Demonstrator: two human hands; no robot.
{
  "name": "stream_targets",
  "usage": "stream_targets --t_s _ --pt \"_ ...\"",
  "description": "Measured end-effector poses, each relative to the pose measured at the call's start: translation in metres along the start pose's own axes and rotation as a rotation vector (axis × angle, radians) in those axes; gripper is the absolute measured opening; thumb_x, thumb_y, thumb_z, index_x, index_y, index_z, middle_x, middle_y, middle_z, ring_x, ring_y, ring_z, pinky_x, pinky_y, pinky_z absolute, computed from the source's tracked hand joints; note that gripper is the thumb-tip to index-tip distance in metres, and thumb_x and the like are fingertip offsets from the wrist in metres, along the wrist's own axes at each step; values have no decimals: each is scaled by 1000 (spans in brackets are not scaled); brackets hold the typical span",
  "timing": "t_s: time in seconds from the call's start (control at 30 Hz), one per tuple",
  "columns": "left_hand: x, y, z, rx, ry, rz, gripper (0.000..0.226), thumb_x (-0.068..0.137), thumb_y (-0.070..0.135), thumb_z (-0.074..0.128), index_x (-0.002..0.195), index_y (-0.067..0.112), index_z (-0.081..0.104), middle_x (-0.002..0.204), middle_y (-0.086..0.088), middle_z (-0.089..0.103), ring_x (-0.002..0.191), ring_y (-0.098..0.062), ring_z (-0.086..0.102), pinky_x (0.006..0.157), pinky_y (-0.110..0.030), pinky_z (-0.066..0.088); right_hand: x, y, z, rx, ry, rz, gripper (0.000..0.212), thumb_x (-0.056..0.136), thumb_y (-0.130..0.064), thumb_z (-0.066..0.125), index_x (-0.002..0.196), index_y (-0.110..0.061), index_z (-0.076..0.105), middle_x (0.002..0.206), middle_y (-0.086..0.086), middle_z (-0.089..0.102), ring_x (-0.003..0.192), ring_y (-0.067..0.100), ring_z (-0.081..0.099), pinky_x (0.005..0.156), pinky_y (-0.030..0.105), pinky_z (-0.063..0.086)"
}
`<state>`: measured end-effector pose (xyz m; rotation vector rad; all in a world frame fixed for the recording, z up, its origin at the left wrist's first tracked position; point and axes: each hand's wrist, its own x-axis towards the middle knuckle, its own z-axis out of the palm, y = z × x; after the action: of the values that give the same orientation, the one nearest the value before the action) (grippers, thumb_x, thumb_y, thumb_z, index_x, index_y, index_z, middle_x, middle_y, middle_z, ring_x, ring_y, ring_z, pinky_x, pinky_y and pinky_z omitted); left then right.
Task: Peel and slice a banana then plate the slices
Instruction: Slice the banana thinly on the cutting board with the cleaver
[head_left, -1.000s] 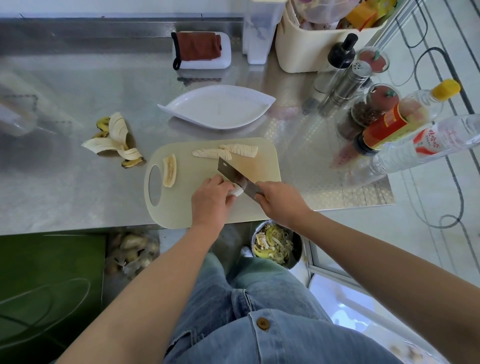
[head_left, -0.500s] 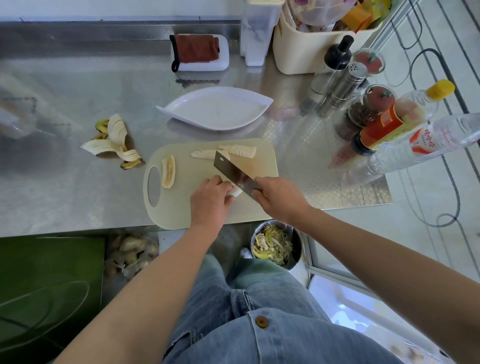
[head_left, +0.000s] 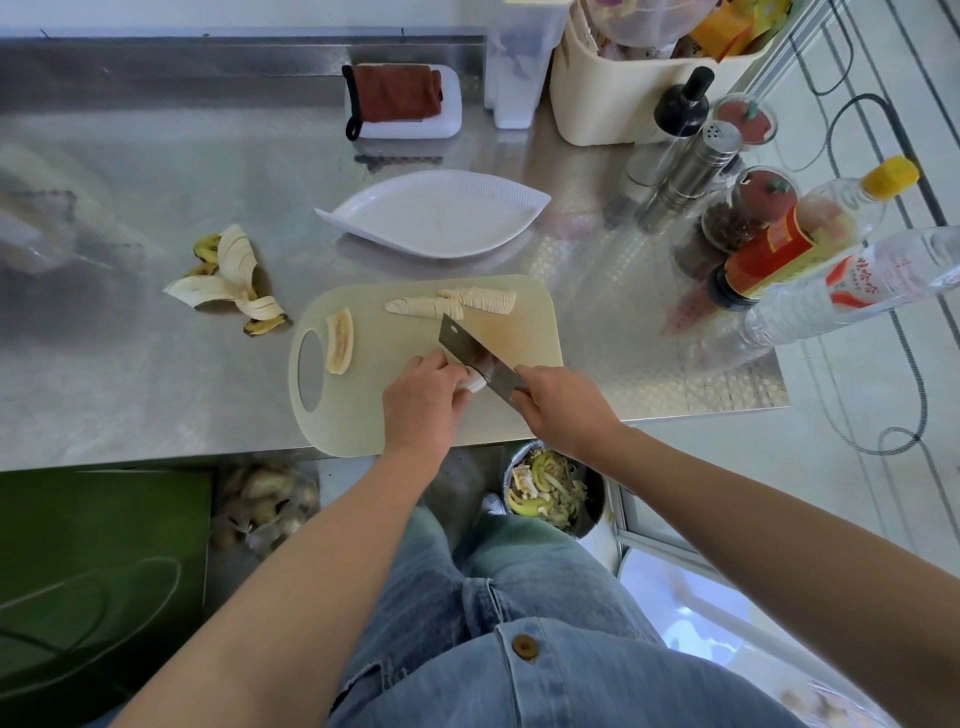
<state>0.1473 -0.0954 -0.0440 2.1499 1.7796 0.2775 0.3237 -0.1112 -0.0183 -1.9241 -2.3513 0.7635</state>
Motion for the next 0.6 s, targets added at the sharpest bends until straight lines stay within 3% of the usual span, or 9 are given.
stream_targets --t_s 0.37,0.6 --pt "0 2 -3 28 -10 -3 18 82 24 74 99 20 71 95 1 63 85 -20 54 60 -30 46 5 -3 -11 37 41 -53 15 96 -23 43 85 -14 49 79 3 56 68 22 50 59 30 38" --pt "0 1 -3 34 -10 -1 16 81 23 74 97 20 71 93 1 62 85 -21 54 58 -28 37 7 -5 -12 42 36 -41 16 96 -22 43 81 -18 41 74 -1 49 67 23 49 58 31 37"
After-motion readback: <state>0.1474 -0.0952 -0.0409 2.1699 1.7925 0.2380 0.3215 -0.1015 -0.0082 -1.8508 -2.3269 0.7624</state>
